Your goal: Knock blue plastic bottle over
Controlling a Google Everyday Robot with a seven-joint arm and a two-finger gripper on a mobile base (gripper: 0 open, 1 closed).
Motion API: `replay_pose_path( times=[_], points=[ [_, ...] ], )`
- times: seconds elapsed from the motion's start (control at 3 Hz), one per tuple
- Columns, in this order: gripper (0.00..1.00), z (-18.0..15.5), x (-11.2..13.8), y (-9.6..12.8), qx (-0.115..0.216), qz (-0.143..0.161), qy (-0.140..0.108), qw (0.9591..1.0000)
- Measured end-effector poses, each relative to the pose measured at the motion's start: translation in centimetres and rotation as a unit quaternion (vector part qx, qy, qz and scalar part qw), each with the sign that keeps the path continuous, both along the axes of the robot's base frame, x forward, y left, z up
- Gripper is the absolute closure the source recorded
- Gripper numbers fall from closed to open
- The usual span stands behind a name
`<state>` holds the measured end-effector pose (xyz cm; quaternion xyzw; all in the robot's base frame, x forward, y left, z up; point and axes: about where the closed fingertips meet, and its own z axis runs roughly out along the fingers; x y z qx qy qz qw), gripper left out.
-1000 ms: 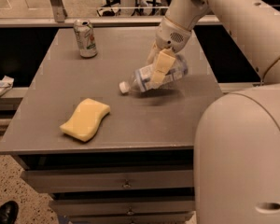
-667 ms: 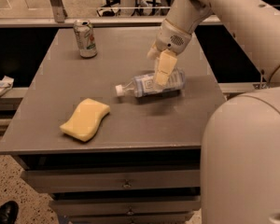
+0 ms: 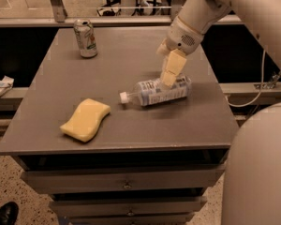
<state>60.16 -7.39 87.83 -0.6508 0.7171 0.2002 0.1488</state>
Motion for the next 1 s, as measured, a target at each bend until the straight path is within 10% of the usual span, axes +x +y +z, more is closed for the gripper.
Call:
replay_pose_path(
  times=[0.67, 1.0],
  points=[
    [0.00, 4.3, 0.6, -5.4, 0.049, -0.093, -0.078, 0.9914],
    [0.00, 5.1, 1.1, -9.0, 0.130, -0.147, -0.112, 0.9741]
  ],
)
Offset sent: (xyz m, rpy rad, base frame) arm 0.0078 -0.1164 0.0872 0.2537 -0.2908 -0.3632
